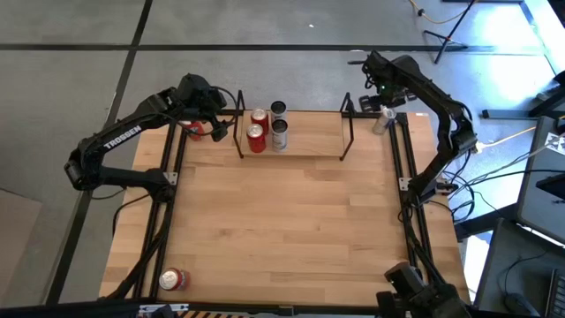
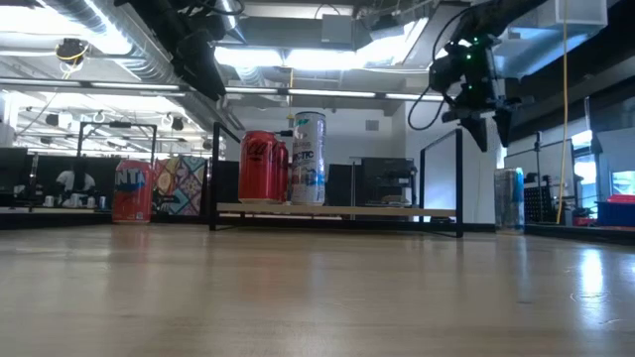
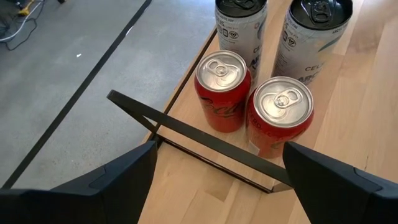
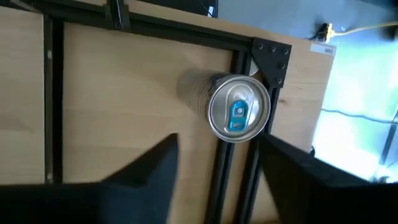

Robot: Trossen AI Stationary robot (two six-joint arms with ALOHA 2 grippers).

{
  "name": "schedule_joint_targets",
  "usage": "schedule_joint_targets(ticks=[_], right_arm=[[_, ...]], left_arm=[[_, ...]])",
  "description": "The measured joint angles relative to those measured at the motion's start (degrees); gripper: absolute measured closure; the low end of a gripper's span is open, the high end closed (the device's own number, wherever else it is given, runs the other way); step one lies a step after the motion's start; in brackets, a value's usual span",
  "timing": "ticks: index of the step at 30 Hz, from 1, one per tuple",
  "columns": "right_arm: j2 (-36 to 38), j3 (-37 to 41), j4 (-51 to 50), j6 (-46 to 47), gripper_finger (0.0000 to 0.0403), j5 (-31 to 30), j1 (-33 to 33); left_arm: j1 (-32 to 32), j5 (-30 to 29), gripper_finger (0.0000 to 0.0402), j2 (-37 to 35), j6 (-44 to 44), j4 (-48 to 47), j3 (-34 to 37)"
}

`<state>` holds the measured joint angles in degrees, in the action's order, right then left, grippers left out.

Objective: Place canned beverage on shelf
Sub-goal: Put the top blue soda can on the shelf

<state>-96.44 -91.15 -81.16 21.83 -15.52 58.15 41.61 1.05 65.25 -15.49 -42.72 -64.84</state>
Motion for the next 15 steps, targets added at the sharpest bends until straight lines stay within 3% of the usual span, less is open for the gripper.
schedule_joint_targets(ticks=[7,9,15], right_arm=[[-2.4,0.2,1.8,1.6,0.0022,-1.0,0.0],[-3.5,1.1,1.8,2.7,0.0009,-2.3,0.0],[-6.6,4.2,3.4,4.3,0.0027,-6.5,1.0]], left_arm=[[0.0,2.6,0.0056,0.0,-0.1,0.0,0.0],[0.0,2.9,0.0056,0.0,-0.1,0.0,0.0],[0.0,2.9,0.0056,0.0,-0.1,0.0,0.0]])
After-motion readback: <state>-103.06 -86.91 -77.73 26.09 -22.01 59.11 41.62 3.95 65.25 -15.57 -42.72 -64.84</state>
